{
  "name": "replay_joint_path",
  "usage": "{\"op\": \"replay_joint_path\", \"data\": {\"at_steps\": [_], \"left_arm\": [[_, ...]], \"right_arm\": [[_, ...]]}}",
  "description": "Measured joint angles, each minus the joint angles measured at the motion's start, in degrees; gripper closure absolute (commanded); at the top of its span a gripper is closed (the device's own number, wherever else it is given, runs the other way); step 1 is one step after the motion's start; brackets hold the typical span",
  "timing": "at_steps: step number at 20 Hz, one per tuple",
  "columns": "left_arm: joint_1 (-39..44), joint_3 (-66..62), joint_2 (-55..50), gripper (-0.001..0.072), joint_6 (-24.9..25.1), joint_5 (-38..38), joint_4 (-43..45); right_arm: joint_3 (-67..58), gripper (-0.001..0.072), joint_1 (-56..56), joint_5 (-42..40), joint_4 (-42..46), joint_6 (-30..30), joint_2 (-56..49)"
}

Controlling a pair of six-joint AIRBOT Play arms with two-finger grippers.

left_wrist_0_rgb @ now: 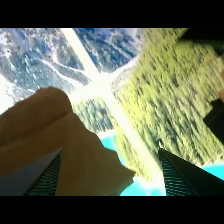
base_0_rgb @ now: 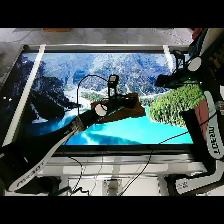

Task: Fold the clothes and pants, and hang the long-sleeved shirts on hangers.

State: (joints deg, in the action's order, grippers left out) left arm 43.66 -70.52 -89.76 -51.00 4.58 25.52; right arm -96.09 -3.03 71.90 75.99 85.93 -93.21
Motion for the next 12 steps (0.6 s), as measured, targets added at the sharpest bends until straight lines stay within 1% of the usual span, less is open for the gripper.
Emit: {"op": "replay_joint_path", "data": {"at_steps": [2,4,6,8,12], "left_arm": [[-1.25,0.0,1.7,0.0014,0.0,-0.09,-0.09],[-3.34,0.0,3.96,0.0015,0.02,-0.26,-0.11],[-5.92,0.0,6.12,0.0014,0.02,-0.26,-0.11],[-8.63,0.0,8.11,0.0015,0.02,-0.04,-0.11],[-13.55,0.0,10.54,0.0016,0.02,3.61,-0.09]], "right_arm": [[1.07,0.0156,-0.39,0.17,0.04,-1.03,-1.92],[1.73,0.0155,-0.63,0.35,-2.93,-3.13,-4.68],[2.08,0.0151,-0.74,0.44,-8.57,-6.14,-7.98],[2.27,0.0088,-0.83,0.37,-14.62,-8.92,-11.52],[2.43,0.0088,-0.85,0.35,-21.79,-11.3,-17.97]]}}
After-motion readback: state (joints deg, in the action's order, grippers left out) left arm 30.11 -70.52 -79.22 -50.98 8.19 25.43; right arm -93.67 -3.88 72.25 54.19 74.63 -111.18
